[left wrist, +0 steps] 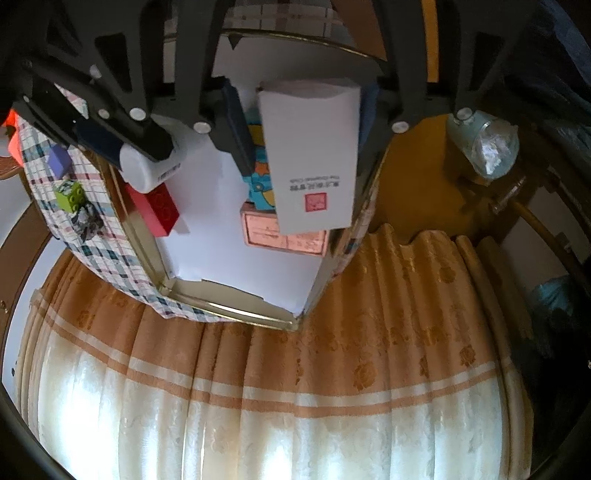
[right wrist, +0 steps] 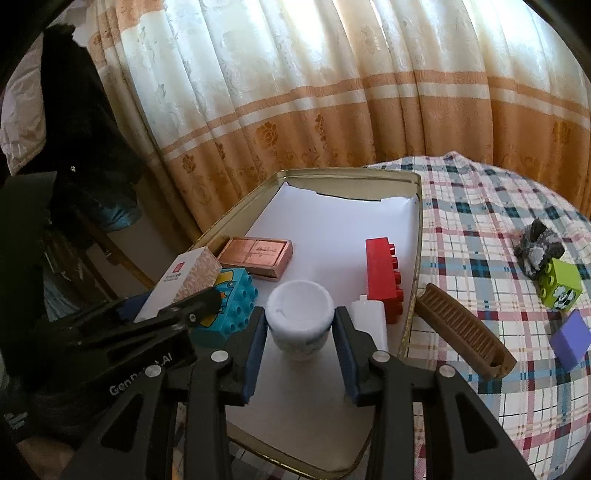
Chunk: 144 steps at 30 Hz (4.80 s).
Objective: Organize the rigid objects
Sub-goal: 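Lower the logo box and pill bottle into the tin tray and open both grippers, then move the right gripper to the purple cube and close on it, then grasp the brown comb-like rack with the left gripper while the right holds the purple cube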
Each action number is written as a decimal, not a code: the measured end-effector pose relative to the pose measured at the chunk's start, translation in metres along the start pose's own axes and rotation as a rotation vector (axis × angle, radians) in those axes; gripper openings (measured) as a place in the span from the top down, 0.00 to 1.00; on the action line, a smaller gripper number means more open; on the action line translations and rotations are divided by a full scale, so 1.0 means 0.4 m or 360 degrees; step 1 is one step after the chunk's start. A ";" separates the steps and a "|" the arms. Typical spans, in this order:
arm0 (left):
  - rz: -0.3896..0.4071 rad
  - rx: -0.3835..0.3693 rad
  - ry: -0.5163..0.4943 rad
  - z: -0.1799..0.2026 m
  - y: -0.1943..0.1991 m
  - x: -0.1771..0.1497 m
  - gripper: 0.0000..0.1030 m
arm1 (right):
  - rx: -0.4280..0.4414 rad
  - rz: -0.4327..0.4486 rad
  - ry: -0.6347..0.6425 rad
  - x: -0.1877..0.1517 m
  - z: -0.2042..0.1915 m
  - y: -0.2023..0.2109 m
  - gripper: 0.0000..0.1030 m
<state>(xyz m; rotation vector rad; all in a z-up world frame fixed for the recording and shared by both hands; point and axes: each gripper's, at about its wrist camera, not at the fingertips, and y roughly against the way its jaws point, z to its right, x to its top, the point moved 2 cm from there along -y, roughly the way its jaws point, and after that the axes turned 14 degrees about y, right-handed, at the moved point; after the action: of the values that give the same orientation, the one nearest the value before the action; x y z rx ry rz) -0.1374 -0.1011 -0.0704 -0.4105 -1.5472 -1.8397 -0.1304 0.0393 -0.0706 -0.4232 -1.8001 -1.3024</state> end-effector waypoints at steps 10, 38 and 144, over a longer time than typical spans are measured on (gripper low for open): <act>0.0225 0.0039 -0.0034 0.029 0.075 0.003 0.03 | -0.0028 0.0395 -0.0193 0.033 0.063 0.179 0.28; 0.0187 0.0022 -0.0057 0.110 0.090 -0.054 0.01 | -0.0631 0.0219 -0.0560 -0.153 0.307 0.285 0.27; -0.0142 0.0404 0.0352 0.541 -0.171 -0.170 0.25 | -0.0415 -0.0187 -0.0417 -0.194 0.630 0.217 0.48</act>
<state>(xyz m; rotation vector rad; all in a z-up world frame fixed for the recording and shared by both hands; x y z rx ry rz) -0.1755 0.1290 -0.1119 -0.0198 -1.6374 -1.6625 -0.1358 0.3150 -0.1029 -0.6655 -1.8967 -1.6355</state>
